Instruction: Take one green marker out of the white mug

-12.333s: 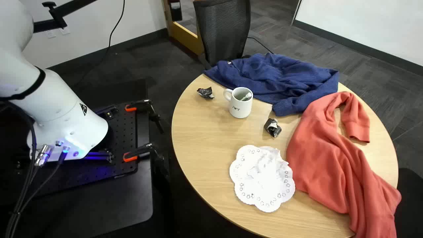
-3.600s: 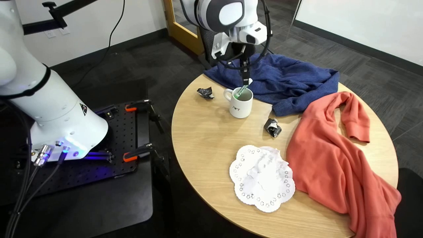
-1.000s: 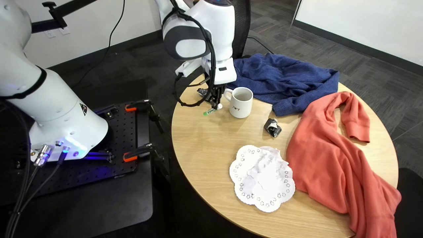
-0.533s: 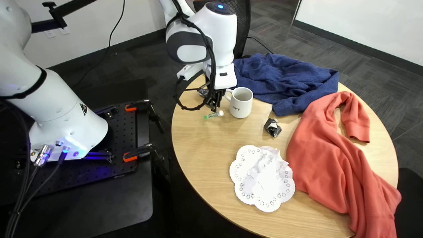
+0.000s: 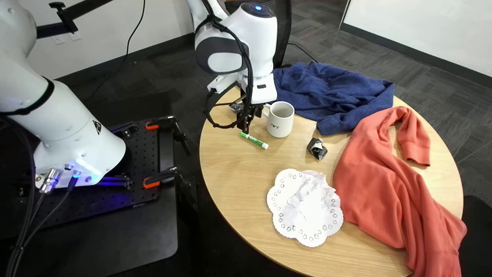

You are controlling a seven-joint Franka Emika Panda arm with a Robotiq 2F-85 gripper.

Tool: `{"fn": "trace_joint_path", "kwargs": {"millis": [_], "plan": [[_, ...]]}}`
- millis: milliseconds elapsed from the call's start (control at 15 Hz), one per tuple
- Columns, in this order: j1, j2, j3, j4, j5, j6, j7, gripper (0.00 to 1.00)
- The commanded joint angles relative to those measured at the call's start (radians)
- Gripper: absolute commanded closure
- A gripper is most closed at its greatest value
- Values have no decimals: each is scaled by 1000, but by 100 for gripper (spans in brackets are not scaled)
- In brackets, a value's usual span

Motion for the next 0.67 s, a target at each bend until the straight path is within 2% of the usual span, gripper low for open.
{"fn": "trace_joint_path", "kwargs": {"millis": [0, 600], "plan": [[11, -3, -8, 5, 23, 9, -28, 0], [23, 2, -20, 6, 17, -4, -12, 0]]}}
